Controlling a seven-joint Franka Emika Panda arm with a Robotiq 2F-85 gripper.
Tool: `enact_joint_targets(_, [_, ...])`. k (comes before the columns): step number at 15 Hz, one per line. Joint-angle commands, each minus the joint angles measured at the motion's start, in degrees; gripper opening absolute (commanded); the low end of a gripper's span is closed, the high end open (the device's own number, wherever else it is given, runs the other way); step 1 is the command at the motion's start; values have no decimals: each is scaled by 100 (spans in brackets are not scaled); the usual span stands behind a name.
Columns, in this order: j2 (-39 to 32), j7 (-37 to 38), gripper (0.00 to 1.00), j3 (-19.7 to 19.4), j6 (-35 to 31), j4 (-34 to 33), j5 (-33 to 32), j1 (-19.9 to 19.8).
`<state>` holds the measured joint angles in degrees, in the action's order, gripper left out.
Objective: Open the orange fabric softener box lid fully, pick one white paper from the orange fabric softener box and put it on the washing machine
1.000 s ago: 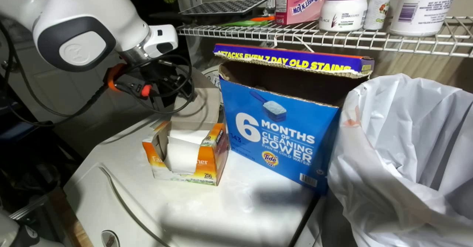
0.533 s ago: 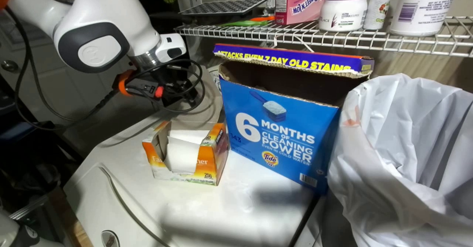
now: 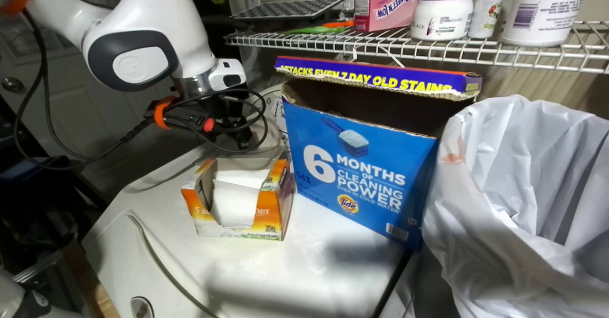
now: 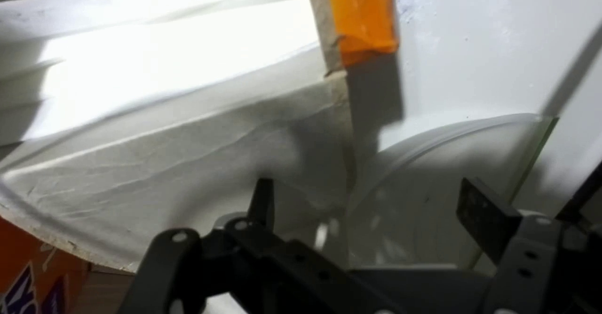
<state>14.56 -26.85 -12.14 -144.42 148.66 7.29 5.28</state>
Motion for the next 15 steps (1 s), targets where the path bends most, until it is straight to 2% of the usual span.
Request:
enact_joint_targets(1, [0,74,100,209,94,-140,-215,-243])
enact_joint_targets(5, [496,427,100,414,-27,5,-454,-421])
enact_joint_targets(9, [1027,856,100,502,214,121,-431,-519])
enact_joint_targets(15, [1816,2573,100,790,1127,498,-466,-1050])
